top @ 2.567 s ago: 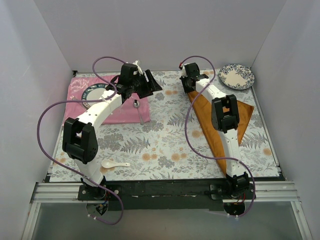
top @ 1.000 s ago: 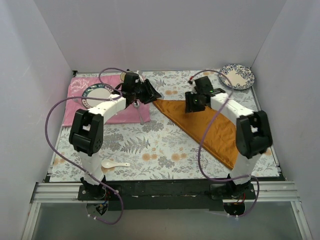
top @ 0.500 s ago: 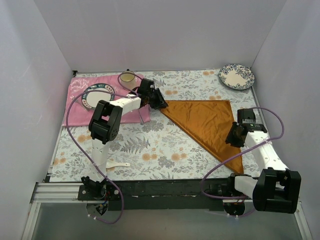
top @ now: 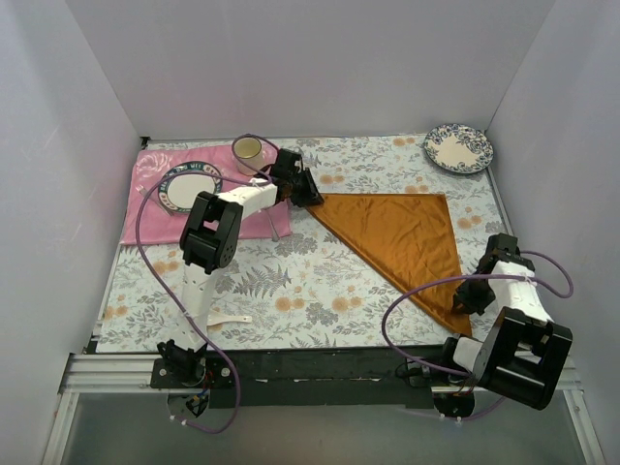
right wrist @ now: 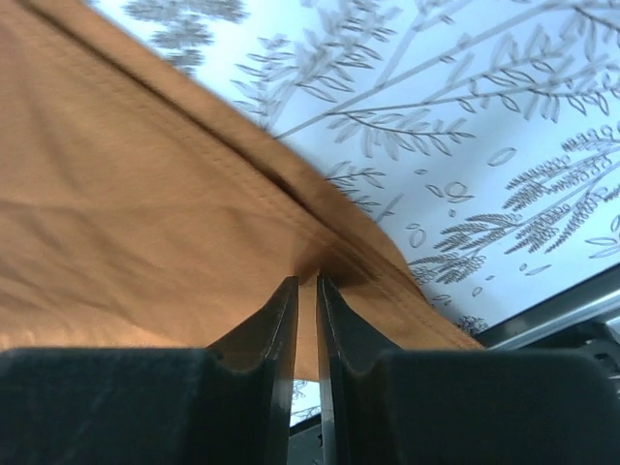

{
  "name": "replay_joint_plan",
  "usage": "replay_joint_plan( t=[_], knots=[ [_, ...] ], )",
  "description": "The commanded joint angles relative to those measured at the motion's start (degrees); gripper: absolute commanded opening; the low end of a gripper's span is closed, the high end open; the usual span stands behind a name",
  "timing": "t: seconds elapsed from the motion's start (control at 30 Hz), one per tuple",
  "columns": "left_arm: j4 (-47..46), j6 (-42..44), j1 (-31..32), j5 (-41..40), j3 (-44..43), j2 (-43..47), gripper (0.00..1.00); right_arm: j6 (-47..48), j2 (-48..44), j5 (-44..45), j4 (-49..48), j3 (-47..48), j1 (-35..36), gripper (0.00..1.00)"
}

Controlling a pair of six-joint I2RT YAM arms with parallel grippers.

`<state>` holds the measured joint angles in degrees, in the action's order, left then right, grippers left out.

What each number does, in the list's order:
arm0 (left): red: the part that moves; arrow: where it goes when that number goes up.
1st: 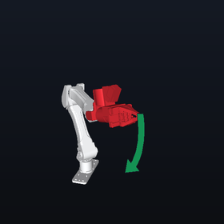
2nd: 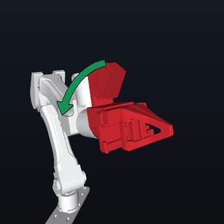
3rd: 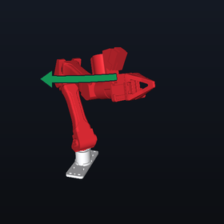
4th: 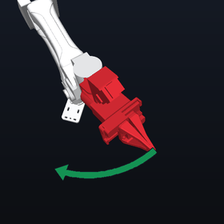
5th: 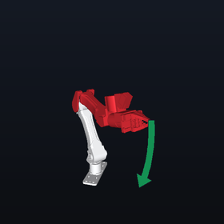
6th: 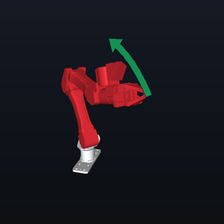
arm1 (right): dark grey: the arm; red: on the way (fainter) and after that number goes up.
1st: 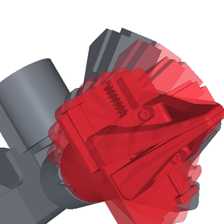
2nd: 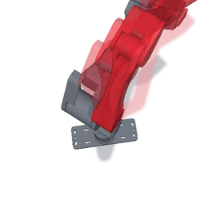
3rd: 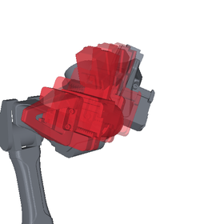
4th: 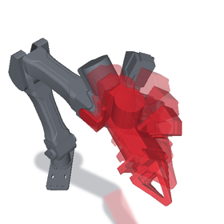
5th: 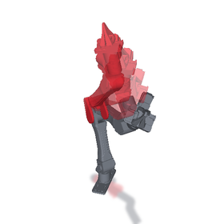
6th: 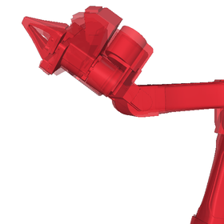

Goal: Fold the napkin, place the utensils inside, and roll it up
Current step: Fold the napkin

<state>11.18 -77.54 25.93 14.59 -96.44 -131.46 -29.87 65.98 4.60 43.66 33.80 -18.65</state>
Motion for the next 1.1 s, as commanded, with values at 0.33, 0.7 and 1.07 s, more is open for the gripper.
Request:
replay_joint_plan(
  t=[0.33, 0.7, 1.07],
  knots=[
    [11.67, 6.7, -0.01, -4.67, -13.85, 1.38, 0.26, 7.02, -2.08, -4.25, -4.19, 6.88, 5.46, 0.21],
    [11.94, 5.73, -1.84, -6.33, -8.5, 2.17, 0.27, -2.99, 2.23, -0.58, -9.12, -0.39, 9.25, 0.22],
    [13.43, 9.42, -4.31, -6.6, -11.92, -1.96, 0.27, -2.4, -0.76, 3.14, -8.77, -1.99, 7.67, 0.22]
  ],
)
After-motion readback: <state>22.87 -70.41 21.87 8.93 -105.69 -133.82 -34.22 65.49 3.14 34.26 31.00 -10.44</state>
